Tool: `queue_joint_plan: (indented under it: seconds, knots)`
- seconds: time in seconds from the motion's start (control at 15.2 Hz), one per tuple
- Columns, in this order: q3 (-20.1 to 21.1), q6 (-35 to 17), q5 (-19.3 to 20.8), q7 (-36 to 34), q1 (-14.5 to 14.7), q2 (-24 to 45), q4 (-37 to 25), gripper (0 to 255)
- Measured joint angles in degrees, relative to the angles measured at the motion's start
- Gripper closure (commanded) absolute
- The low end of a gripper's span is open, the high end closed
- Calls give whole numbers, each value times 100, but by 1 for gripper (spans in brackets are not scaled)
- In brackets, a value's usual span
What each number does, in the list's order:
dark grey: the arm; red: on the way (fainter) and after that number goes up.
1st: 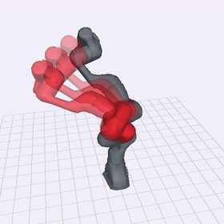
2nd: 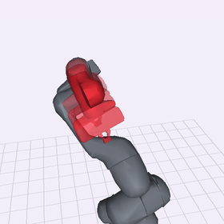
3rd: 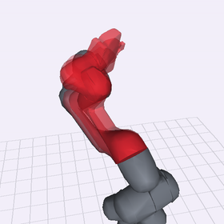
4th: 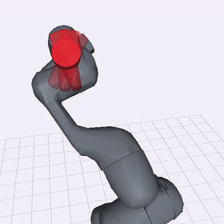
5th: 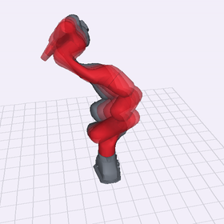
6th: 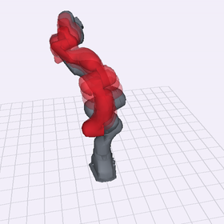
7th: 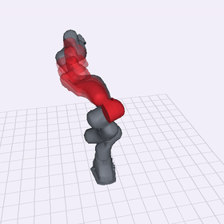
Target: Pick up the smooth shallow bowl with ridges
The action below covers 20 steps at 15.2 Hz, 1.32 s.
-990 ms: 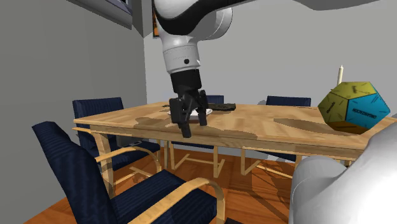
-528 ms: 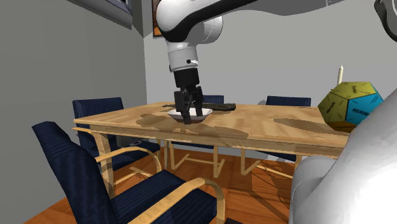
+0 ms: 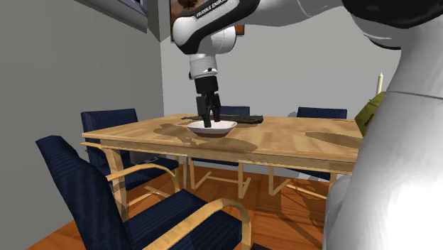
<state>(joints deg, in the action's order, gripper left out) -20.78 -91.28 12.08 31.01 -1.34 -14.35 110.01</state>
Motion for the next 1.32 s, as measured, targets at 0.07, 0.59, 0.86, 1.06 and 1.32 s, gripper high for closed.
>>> queue_joint_plan:
  seconds: [0.07,0.59,0.86,1.06,1.32]
  knots:
    - [-86,16,-70,190,-4,238,-266,0]
    - [-545,70,-679,1454,-238,1778,-1863,0]
    - [-557,-207,-684,1476,-255,1790,-1601,0]
    - [-553,-388,-679,1451,-250,1781,-1409,255]
    - [-553,-420,-678,1446,-250,1778,-1382,255]
